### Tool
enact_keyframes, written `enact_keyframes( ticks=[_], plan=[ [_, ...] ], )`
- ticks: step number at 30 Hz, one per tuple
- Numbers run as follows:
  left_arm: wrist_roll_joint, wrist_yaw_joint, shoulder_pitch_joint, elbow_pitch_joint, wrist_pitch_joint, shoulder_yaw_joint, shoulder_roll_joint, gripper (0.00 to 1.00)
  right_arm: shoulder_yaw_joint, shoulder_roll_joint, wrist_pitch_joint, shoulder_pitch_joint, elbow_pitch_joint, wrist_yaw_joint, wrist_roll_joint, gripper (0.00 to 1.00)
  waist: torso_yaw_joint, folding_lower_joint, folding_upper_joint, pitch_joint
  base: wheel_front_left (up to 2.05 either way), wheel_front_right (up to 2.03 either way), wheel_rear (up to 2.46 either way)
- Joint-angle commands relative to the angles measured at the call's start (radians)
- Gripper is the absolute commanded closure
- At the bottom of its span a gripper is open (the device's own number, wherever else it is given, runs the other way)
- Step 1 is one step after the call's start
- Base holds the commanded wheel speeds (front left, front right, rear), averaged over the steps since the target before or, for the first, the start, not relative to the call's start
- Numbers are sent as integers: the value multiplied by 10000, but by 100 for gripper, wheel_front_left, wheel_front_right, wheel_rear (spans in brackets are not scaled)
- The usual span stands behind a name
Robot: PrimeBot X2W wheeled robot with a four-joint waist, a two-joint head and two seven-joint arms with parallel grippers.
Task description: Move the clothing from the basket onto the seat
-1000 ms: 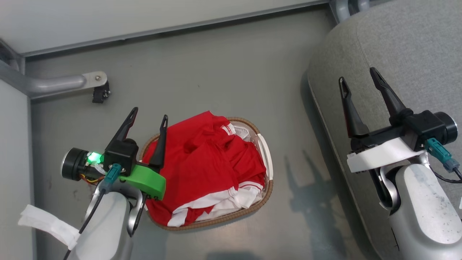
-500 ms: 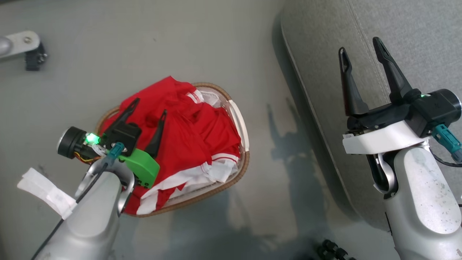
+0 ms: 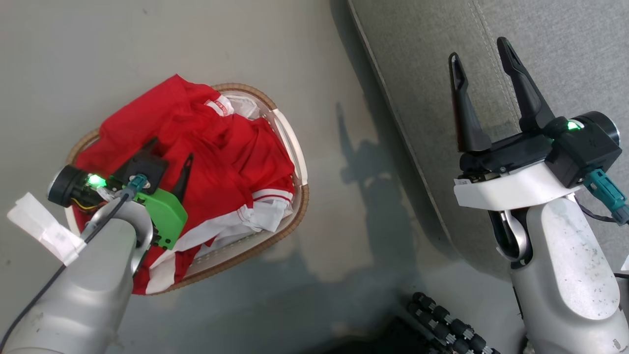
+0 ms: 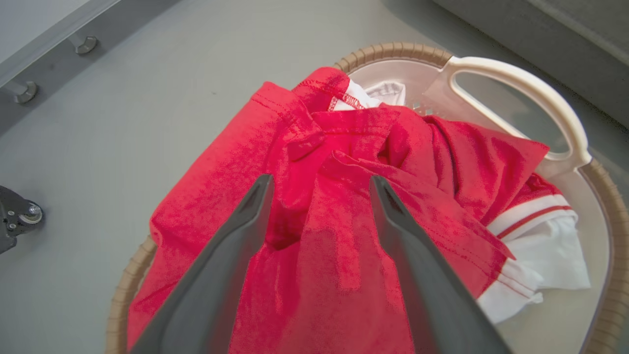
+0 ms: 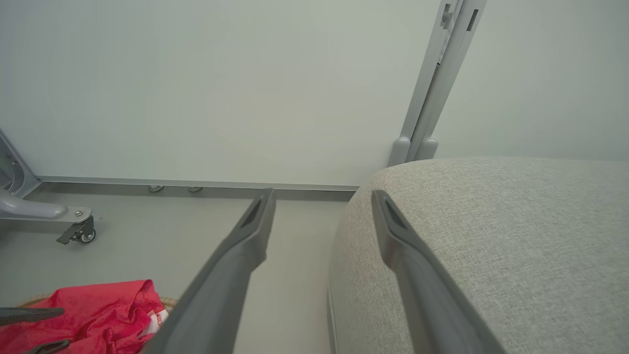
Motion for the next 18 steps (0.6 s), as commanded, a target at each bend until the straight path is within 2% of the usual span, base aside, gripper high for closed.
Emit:
enact_keyframes(
  ticks=[1, 5, 10, 18],
  plan=[
    [-149, 18, -305, 289, 36, -172, 117, 0, 23, 7, -50, -76, -48, -3, 1, 0, -264, -1, 0, 364, 0, 0, 0],
    [-215, 20, -930, 1178, 375, -719, 170, 0, 103, 21, -50, -73, -10, -3, -40, 0, -309, -1, 0, 563, 0, 0, 0],
    [-584, 20, -1421, 2021, 1030, -1129, -88, 0, 124, 29, -50, -119, -25, -3, 224, 0, -289, -1, 0, 721, 0, 0, 0],
    [-1724, 19, -1629, 2122, 2246, -2070, -124, 0, 409, 22, -50, -213, -91, -3, 548, 0, -308, -1, 0, 842, 0, 0, 0]
  ],
)
